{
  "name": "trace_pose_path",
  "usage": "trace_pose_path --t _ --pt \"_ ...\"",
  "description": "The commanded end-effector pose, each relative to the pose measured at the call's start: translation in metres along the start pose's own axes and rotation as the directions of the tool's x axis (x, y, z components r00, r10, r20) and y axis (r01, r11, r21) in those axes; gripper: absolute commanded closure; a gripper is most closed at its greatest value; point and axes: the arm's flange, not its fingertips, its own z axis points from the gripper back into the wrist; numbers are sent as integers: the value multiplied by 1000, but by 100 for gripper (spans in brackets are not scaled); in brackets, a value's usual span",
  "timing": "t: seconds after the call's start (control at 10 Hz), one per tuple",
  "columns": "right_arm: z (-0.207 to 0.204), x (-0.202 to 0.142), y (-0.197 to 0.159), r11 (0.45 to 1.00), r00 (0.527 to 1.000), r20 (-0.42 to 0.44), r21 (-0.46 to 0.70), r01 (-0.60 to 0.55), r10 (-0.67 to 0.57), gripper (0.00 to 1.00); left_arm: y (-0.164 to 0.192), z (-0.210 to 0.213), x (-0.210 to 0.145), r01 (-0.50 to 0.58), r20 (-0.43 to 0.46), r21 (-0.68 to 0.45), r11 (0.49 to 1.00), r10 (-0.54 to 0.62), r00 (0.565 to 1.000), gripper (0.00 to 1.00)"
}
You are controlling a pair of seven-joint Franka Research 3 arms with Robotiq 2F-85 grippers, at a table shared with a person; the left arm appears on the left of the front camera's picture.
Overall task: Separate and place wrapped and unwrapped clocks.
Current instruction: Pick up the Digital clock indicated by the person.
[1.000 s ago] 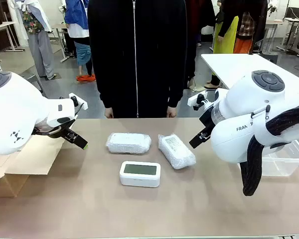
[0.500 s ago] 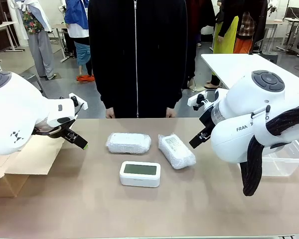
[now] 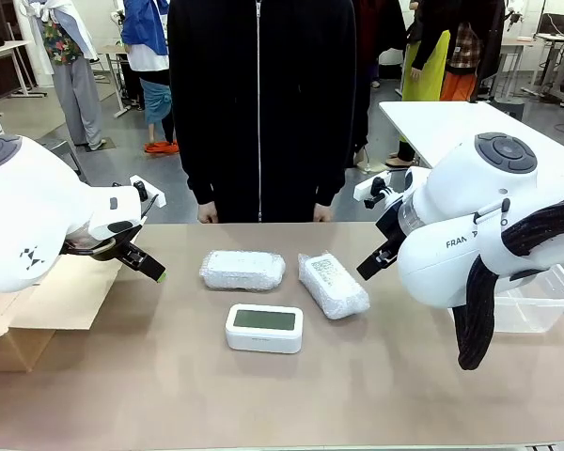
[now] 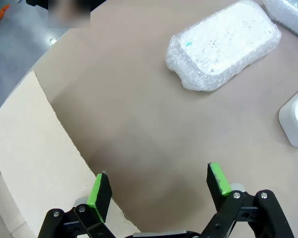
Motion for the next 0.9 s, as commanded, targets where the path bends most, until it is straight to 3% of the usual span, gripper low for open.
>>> trace_pose_path --t 0.0,0.2,0.4,0.6,0.8 --pt "0 0 0 1000 1000 0 0 1 -1 0 0 0 0 0 0 0 1000 0 1000 0" --pt "0 0 0 1000 1000 0 0 0 0 0 0 0 0 0 0 0 1000 0 1000 0" --pt "43 12 -12 996 999 32 82 -46 44 0 18 34 14 -8 51 -34 999 9 999 0" --pt "103 16 -30 953 990 52 269 -142 133 0 42 85 14 -7 93 -149 989 21 995 0" --pt "139 14 -40 916 972 86 325 -234 218 0 56 130 7 46 140 -261 964 -10 990 0"
